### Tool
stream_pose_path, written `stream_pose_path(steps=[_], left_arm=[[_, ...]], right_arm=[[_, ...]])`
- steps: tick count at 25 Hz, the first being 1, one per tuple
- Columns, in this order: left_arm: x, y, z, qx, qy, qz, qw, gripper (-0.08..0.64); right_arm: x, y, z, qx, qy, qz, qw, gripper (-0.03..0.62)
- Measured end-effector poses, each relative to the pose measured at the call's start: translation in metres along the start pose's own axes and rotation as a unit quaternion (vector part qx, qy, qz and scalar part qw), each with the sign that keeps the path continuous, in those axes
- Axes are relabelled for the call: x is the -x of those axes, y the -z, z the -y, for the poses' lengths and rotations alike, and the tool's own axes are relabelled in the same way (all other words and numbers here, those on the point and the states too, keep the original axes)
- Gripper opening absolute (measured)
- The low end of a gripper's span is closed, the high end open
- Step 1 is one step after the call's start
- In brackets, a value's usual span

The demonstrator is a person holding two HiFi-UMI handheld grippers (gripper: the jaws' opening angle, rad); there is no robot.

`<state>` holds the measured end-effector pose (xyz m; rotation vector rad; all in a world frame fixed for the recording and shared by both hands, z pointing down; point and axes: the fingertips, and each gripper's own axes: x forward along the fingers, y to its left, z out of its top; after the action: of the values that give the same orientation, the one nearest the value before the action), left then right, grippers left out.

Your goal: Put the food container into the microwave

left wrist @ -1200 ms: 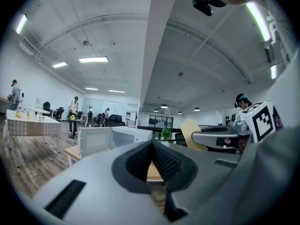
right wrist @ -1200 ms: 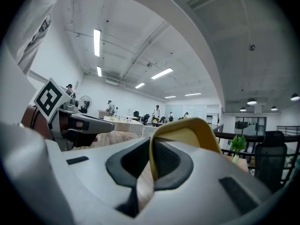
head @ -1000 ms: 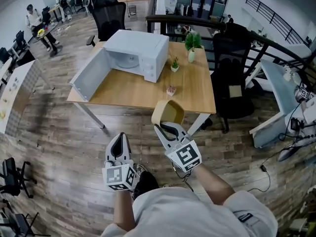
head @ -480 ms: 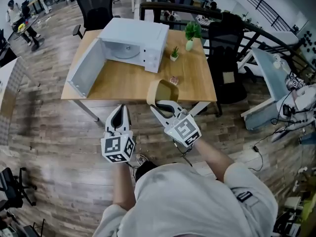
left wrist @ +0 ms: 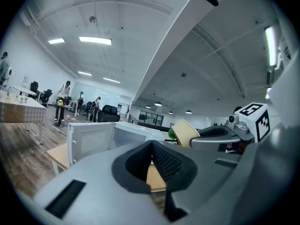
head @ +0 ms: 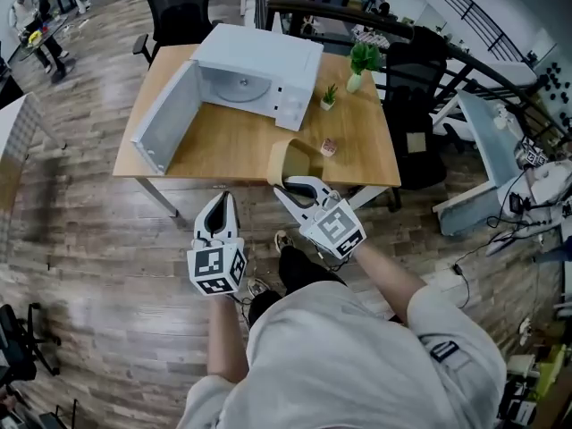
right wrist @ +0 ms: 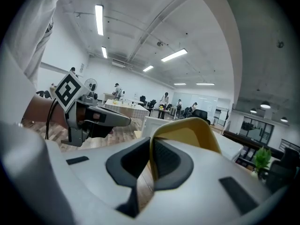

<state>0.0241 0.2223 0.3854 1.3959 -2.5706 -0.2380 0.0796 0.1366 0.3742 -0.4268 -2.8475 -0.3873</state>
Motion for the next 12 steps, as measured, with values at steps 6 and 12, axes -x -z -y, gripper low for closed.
stream_pose_path(steps=[6,12], left_arm=[[-0.015,0.004,-0.01,0.0,0.028,-0.011,0.9995,0.012],[-0.038,0.005,-0.031,0.0,0.022,-0.022,0.9995,0.012]], right_arm=[[-0.024,0.005,0.009,0.016,-0.005,-0.01,1.0,0.021],[-0.054,0.014,0.025,-0.003,-0.015,-0.009,1.0,0.021]])
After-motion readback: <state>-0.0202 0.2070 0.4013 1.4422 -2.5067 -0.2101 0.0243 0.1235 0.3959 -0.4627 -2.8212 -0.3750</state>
